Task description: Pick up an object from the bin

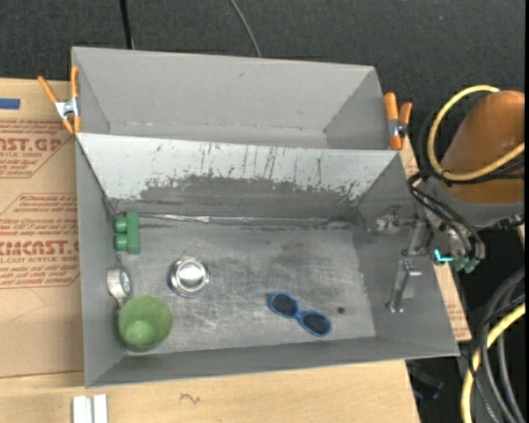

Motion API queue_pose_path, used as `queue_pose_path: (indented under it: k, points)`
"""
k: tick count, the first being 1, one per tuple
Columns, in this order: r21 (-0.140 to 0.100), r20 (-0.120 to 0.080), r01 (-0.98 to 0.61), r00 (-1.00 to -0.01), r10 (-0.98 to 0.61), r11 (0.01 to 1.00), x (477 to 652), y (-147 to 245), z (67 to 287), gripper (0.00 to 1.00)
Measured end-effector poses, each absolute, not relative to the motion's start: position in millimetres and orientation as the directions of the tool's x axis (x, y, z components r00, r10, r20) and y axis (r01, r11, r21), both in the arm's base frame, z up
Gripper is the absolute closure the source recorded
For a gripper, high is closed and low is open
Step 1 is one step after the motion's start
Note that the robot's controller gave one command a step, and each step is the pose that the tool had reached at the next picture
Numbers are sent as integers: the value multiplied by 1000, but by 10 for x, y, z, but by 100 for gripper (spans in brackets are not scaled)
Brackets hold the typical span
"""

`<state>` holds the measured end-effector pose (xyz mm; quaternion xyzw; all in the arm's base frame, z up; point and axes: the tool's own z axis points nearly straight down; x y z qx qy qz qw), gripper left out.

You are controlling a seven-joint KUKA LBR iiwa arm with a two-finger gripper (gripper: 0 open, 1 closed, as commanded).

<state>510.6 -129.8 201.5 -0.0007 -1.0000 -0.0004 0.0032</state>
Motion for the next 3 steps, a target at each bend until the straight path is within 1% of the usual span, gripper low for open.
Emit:
queue_pose_path:
  k: [1,2,3]
  points:
    - [1,-7,-71,-997,-71,997,5060,-544,678,0]
    - [-1,-4,-69,-998,-69,998,5059,-566,707,100]
    - [-3,-8,-334,-943,-334,943,5184,-704,1944,100]
